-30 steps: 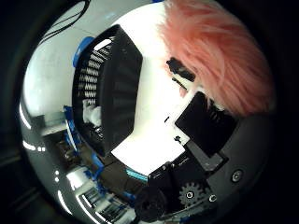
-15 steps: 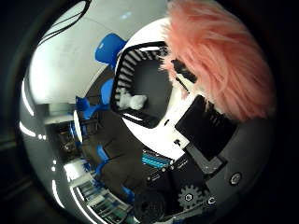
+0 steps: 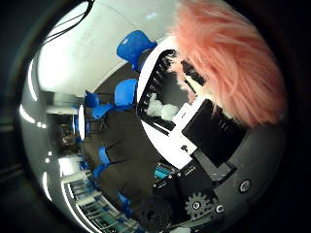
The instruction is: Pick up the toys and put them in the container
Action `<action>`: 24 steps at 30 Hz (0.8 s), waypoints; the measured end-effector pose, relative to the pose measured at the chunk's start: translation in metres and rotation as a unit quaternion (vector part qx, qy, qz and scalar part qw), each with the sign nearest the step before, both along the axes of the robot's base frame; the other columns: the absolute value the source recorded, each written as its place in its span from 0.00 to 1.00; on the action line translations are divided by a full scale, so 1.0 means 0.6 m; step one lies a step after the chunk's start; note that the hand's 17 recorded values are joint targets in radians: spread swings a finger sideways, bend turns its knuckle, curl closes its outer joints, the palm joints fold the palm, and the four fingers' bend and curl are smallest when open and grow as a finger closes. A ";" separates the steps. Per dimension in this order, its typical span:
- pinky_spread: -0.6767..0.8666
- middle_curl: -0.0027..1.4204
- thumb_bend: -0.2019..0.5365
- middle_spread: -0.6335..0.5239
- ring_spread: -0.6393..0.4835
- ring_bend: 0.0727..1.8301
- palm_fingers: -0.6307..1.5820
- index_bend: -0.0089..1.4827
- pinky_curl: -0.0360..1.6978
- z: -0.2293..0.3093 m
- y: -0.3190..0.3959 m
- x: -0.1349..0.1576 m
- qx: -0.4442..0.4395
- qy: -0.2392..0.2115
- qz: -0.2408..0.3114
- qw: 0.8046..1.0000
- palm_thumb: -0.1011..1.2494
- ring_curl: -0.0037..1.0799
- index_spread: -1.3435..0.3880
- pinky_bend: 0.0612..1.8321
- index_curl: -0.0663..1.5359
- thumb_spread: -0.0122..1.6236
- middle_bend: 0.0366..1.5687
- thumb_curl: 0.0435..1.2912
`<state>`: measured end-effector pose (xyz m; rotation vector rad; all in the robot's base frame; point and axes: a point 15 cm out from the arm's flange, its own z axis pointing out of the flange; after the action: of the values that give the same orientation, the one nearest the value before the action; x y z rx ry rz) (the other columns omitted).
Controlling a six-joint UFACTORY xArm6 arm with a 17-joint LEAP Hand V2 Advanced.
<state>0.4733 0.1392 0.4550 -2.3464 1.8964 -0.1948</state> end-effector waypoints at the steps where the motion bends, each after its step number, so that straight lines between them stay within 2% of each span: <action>1: 0.33 0.74 0.25 0.35 0.36 0.77 0.73 0.65 0.67 -0.006 0.007 0.006 0.001 -0.001 0.000 1.000 0.85 0.75 0.58 0.68 0.69 0.60 0.77 0.53; 4: 0.33 0.74 0.24 0.35 0.36 0.76 0.74 0.64 0.68 -0.022 0.022 0.026 0.007 -0.005 -0.006 1.000 0.82 0.75 0.58 0.67 0.70 0.61 0.77 0.52; 8: 0.31 0.73 0.24 0.35 0.36 0.74 0.76 0.61 0.65 -0.047 0.047 0.055 0.022 -0.010 -0.011 1.000 0.76 0.72 0.58 0.63 0.69 0.71 0.73 0.44; 10: 0.27 0.70 0.24 0.35 0.37 0.72 0.78 0.55 0.60 -0.061 0.059 0.065 0.030 -0.008 -0.010 0.999 0.73 0.67 0.58 0.59 0.67 0.73 0.70 0.40; 11: 0.22 0.65 0.23 0.35 0.36 0.68 0.78 0.47 0.55 -0.068 0.062 0.065 0.031 -0.003 -0.010 0.999 0.68 0.62 0.58 0.53 0.64 0.75 0.67 0.36; 13: 0.14 0.59 0.22 0.33 0.35 0.63 0.69 0.33 0.50 -0.081 0.064 0.063 0.030 0.009 -0.008 0.999 0.61 0.57 0.57 0.51 0.60 0.76 0.59 0.32; 14: 0.17 0.55 0.22 0.33 0.35 0.61 0.57 0.27 0.50 -0.086 0.064 0.062 0.029 0.013 -0.005 0.999 0.57 0.54 0.55 0.51 0.57 0.77 0.49 0.30; 15: 0.20 0.52 0.23 0.34 0.37 0.59 0.50 0.25 0.50 -0.091 0.064 0.061 0.027 0.017 -0.003 0.999 0.54 0.53 0.53 0.49 0.55 0.77 0.44 0.28; 18: 0.39 0.45 0.24 0.41 0.49 0.47 0.37 0.23 0.49 -0.108 0.062 0.055 0.020 0.036 0.001 0.999 0.49 0.44 0.48 0.44 0.48 0.78 0.31 0.25; 22: 0.66 0.35 0.25 0.56 0.70 0.35 0.30 0.16 0.42 -0.118 0.062 0.044 0.016 0.053 0.022 0.998 0.45 0.32 0.48 0.38 0.37 0.77 0.21 0.22; 24: 0.71 0.32 0.24 0.60 0.75 0.31 0.28 0.13 0.39 -0.120 0.062 0.036 0.017 0.062 0.033 0.997 0.44 0.29 0.49 0.36 0.35 0.76 0.18 0.21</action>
<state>0.4947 0.1765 0.3827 -2.4473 1.8565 -0.0106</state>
